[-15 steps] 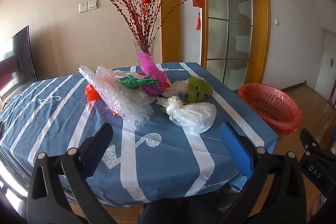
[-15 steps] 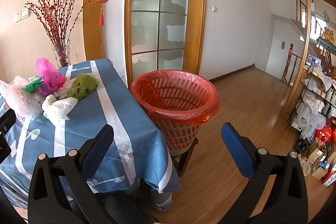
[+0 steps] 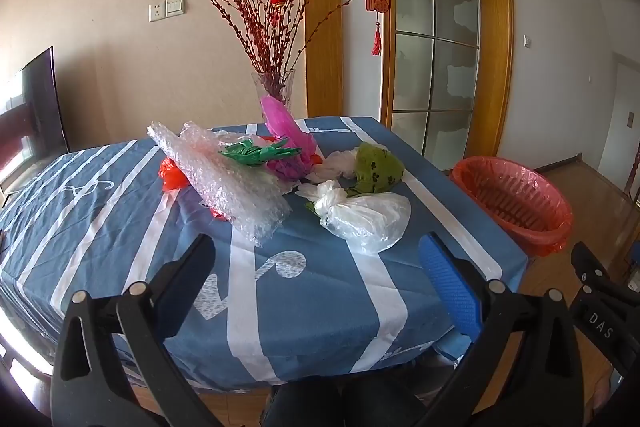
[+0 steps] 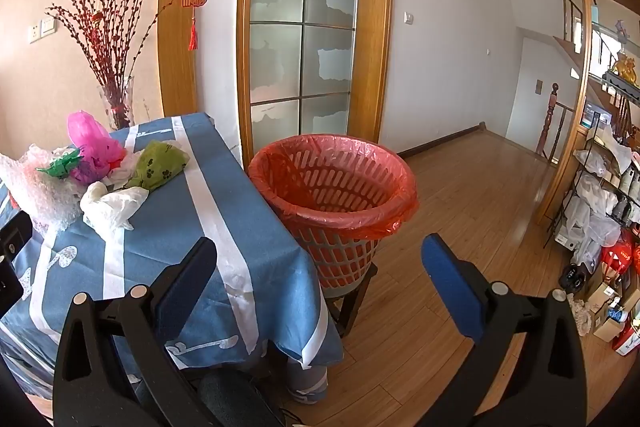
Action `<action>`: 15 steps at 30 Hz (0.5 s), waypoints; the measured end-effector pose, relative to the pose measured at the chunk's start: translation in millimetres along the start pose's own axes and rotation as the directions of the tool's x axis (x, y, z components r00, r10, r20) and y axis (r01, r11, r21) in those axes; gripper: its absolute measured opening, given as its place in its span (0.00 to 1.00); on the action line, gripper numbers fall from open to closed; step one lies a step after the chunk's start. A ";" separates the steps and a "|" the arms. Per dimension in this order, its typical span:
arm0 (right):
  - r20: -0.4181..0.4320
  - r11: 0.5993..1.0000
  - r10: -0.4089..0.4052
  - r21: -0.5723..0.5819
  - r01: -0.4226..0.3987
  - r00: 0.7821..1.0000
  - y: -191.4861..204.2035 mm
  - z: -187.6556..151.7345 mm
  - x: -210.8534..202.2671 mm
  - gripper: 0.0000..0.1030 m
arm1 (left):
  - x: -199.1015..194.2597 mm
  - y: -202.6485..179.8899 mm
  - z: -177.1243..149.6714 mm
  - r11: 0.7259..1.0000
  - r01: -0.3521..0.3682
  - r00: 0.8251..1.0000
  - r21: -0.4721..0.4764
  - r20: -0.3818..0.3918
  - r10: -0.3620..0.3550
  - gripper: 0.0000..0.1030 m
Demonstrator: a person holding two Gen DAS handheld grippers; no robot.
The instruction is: Collect trash
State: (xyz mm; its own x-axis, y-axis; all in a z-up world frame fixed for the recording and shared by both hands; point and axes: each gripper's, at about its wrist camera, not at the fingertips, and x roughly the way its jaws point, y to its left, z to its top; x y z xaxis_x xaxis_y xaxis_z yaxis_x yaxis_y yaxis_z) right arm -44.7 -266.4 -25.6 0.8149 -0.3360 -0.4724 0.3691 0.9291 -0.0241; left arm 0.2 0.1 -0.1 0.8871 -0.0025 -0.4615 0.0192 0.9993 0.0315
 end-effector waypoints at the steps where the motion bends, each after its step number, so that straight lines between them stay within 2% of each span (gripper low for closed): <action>1: 0.001 1.000 0.000 0.000 0.000 1.000 0.0 0.1 -0.3 0.98 | -0.1 -0.1 0.0 1.000 0.000 1.000 0.000 0.000 0.000 0.96; 15: 0.002 1.000 0.000 0.000 0.000 1.000 0.0 -0.1 -0.5 0.98 | 0.2 0.2 0.1 1.000 0.001 1.000 -0.003 -0.003 -0.001 0.96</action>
State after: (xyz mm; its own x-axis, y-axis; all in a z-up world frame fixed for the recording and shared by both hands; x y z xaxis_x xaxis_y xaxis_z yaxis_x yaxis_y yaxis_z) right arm -45.1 -266.2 -25.5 0.8157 -0.3361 -0.4708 0.3688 0.9292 -0.0243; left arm 0.4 0.3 -0.1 0.8855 -0.0037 -0.4646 0.0190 0.9994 0.0284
